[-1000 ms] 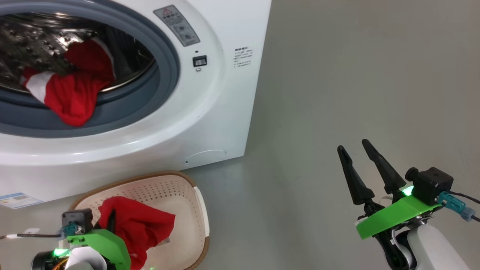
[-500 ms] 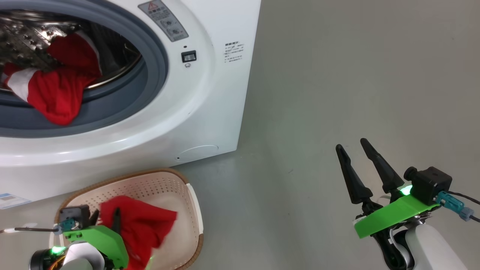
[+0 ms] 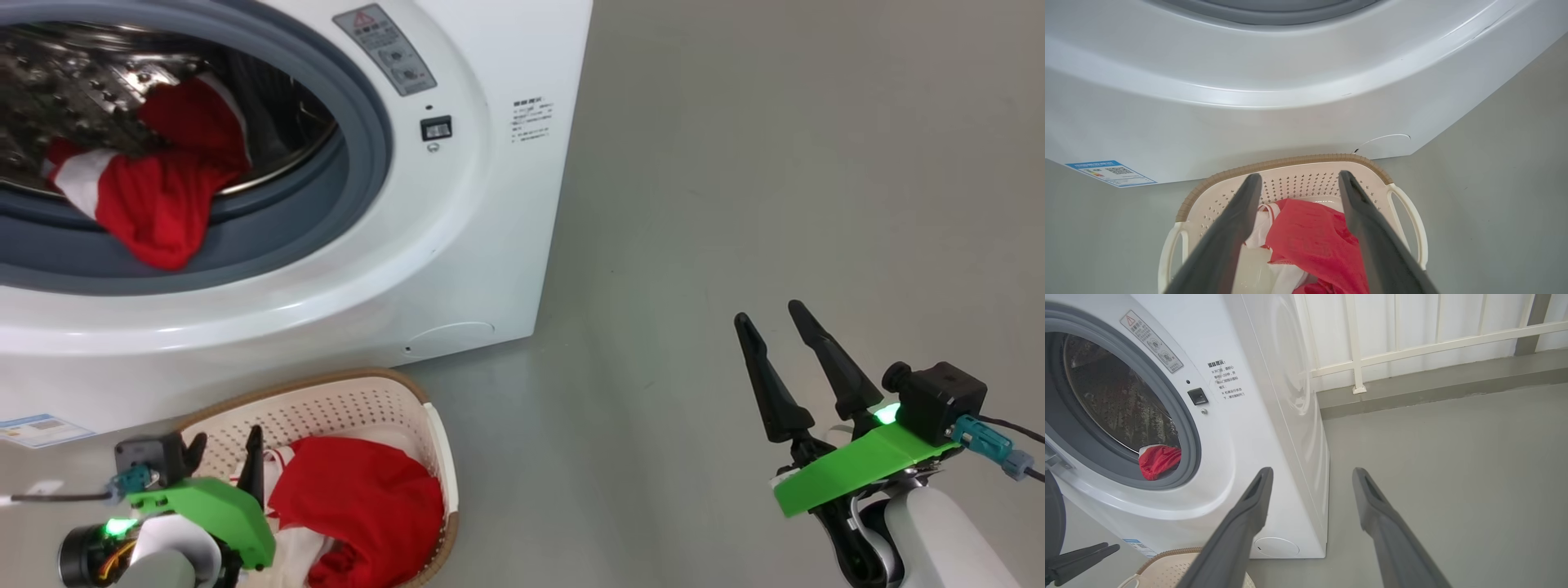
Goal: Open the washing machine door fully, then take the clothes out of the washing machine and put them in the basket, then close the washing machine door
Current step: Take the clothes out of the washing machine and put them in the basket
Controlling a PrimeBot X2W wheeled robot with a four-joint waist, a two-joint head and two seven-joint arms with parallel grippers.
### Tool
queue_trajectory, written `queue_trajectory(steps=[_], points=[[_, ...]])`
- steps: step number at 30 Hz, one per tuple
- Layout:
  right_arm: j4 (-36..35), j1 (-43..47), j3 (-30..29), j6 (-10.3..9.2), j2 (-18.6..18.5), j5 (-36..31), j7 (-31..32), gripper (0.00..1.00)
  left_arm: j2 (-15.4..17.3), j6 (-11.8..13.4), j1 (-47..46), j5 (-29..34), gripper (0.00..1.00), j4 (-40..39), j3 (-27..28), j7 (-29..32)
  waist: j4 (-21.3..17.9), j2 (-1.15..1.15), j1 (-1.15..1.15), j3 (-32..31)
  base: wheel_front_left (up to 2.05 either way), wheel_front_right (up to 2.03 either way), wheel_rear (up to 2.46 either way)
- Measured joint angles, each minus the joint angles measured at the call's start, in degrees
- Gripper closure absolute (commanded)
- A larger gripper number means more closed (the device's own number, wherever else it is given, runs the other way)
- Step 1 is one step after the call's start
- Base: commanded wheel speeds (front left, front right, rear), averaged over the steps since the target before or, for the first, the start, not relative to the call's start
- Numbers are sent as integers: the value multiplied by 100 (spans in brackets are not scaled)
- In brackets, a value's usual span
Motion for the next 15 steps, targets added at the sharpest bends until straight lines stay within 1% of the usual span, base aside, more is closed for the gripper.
queue_trajectory(steps=[7,15], points=[[4,8,-31,0,-9,0,0,0,19,0,271,65,0,-399,222,0,115,0,0,-109,0,0,0],[15,44,-51,0,-35,0,0,0,24,0,615,255,0,-1122,521,0,254,0,0,-306,0,0,0]])
